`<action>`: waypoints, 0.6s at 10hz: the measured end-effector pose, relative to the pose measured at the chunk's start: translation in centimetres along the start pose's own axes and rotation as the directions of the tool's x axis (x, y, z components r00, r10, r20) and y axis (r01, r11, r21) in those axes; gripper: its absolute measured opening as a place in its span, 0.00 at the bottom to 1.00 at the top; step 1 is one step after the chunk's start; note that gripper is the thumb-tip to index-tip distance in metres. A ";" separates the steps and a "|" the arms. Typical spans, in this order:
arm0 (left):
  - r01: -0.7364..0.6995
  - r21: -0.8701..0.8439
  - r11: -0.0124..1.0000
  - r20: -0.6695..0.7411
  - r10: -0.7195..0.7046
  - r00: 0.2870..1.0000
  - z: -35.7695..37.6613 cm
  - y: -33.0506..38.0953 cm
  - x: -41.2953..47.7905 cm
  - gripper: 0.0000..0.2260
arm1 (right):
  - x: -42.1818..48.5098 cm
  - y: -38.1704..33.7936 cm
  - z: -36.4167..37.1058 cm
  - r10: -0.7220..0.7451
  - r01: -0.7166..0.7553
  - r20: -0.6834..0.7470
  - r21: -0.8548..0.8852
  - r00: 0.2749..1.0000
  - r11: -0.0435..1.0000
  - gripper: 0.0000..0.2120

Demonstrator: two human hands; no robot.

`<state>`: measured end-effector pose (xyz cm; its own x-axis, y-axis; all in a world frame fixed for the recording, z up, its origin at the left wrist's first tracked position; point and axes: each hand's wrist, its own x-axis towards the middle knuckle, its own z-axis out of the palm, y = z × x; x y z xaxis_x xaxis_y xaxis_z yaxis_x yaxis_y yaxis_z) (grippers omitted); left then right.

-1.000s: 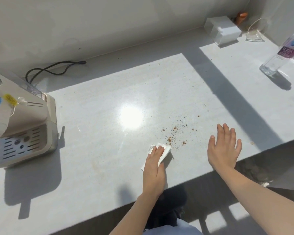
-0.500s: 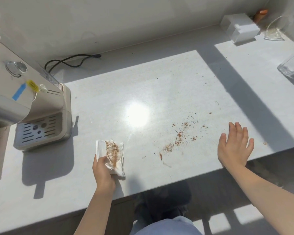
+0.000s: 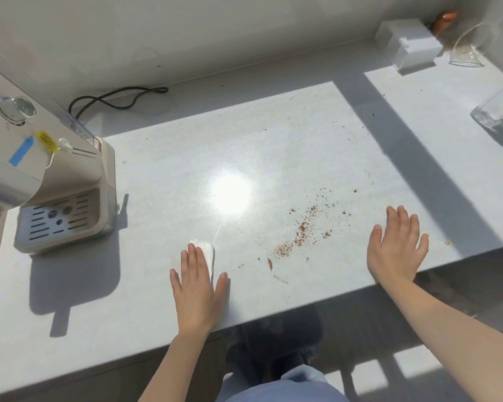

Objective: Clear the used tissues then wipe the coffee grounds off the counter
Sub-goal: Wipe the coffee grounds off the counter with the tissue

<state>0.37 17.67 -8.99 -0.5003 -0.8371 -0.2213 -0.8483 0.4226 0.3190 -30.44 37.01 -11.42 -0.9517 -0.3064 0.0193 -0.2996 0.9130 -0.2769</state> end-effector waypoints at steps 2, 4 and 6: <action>-0.010 0.067 0.998 -0.045 0.014 0.999 -1.4 0.7 1.4 0.19 | 0.1 0.2 0.3 -0.002 0.002 -0.005 -0.006 1.000 1.000 0.26; -0.055 -0.006 0.998 -0.158 0.053 0.986 -1.4 0.4 1.8 0.15 | 0.1 0.4 0.5 -0.008 0.008 -0.017 -0.006 1.000 1.000 0.26; -0.160 -0.012 0.987 -0.143 0.157 0.977 0.2 1.0 1.0 0.21 | 0.1 0.4 0.6 -0.012 0.012 -0.023 -0.005 1.000 1.000 0.26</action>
<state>-1.06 17.31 -9.04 -0.5970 -0.8015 -0.0348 -0.7554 0.5470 0.3608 -30.62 37.19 -12.08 -0.9493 -0.3113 0.0443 -0.3113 0.9105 -0.2722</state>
